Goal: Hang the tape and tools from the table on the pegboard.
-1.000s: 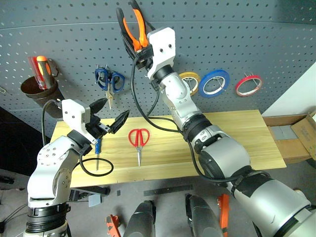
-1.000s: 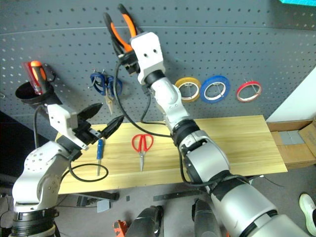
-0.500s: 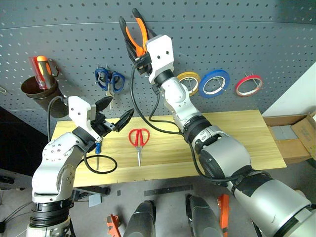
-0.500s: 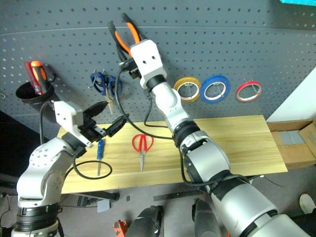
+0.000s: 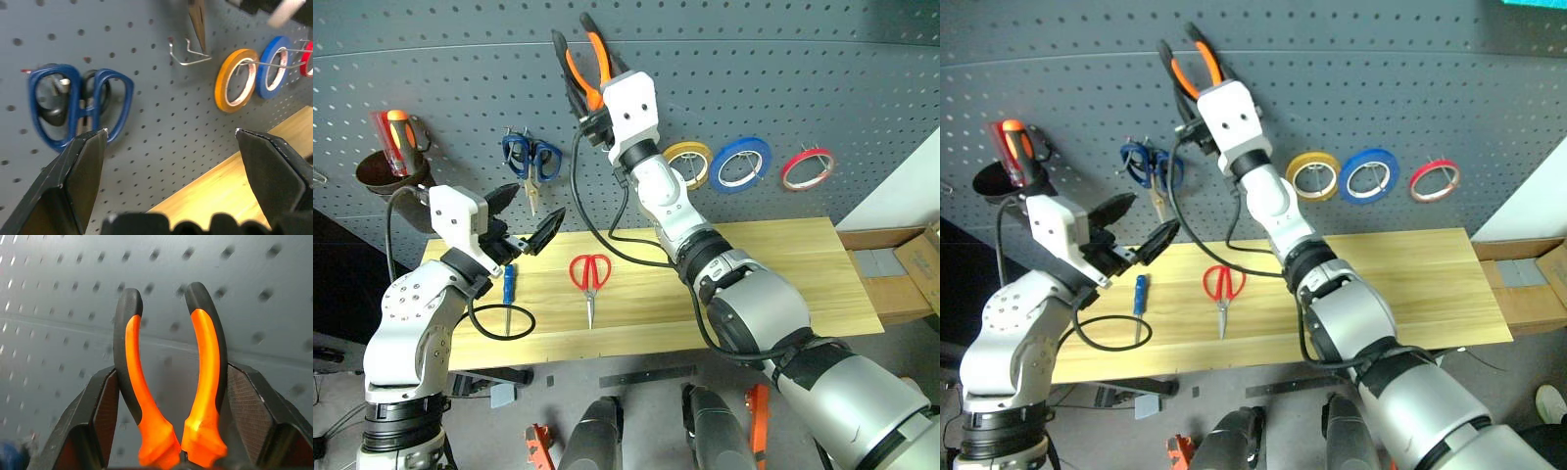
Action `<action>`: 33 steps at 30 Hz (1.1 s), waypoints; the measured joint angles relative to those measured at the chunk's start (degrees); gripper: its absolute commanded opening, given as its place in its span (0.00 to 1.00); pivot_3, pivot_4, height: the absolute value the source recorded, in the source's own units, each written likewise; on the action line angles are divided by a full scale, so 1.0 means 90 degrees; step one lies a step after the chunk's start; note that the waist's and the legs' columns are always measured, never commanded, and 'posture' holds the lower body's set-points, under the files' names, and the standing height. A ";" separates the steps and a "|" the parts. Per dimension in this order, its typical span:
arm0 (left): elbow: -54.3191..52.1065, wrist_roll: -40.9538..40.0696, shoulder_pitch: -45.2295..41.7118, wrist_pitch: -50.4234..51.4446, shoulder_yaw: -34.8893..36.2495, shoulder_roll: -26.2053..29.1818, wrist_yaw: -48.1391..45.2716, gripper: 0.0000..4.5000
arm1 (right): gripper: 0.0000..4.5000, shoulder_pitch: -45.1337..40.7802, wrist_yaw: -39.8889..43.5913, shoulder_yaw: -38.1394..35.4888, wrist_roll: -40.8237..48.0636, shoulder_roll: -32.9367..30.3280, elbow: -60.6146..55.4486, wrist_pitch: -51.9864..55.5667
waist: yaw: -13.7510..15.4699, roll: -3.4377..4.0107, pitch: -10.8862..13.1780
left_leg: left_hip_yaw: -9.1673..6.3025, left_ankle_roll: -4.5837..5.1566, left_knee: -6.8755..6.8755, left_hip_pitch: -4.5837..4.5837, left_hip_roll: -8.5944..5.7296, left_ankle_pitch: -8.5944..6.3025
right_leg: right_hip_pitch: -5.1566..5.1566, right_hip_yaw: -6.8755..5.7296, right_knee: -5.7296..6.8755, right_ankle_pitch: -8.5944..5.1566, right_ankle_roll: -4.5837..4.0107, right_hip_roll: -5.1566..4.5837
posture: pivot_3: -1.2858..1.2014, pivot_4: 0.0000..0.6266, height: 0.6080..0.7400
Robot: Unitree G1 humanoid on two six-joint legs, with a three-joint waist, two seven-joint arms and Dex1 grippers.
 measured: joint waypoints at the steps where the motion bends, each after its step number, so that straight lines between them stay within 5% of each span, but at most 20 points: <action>1: 0.0000 0.0000 0.0002 0.0003 0.0000 0.0001 0.0003 1.00 | 0.62 0.0012 -0.0031 0.0023 -0.0042 -0.0002 0.0050 0.0030 | 0.0020 0.0001 0.0008 | 0.0000 0.0000 0.0000 0.0000 0.0000 0.0000 | 0.0000 0.0000 0.0000 0.0000 -0.0001 0.0000 | 0.64 0.48 1.00; 16: 0.0076 0.0129 -0.0226 -0.0018 -0.0139 -0.0024 0.0078 1.00 | 0.62 0.0505 -0.0562 0.0085 -0.0522 -0.0110 0.0049 0.0188 | 0.0093 0.0012 0.0065 | -0.0008 -0.0017 -0.0070 0.0017 0.0003 0.0011 | -0.0004 -0.0005 -0.0012 -0.0013 -0.0023 0.0000 | 0.61 0.49 1.00; 21: 0.0271 0.0265 -0.0285 -0.0036 -0.0247 -0.0084 0.0084 1.00 | 0.97 0.0761 -0.0925 0.0084 -0.0531 -0.0065 -0.0159 0.0216 | 0.0080 0.0010 0.0067 | -0.0009 -0.0018 -0.0069 0.0017 0.0002 0.0012 | -0.0002 -0.0006 -0.0011 -0.0013 -0.0023 -0.0001 | 0.60 0.48 1.00; 33: 0.0540 0.0362 -0.0458 -0.0187 -0.0286 -0.0226 0.0085 1.00 | 0.99 0.1058 -0.1197 0.0117 -0.0550 -0.0054 -0.0766 0.0607 | 0.0067 0.0010 0.0066 | -0.0015 -0.0033 -0.0072 0.0024 0.0004 0.0024 | 0.0001 -0.0013 -0.0002 -0.0008 -0.0032 0.0002 | 0.59 0.46 1.00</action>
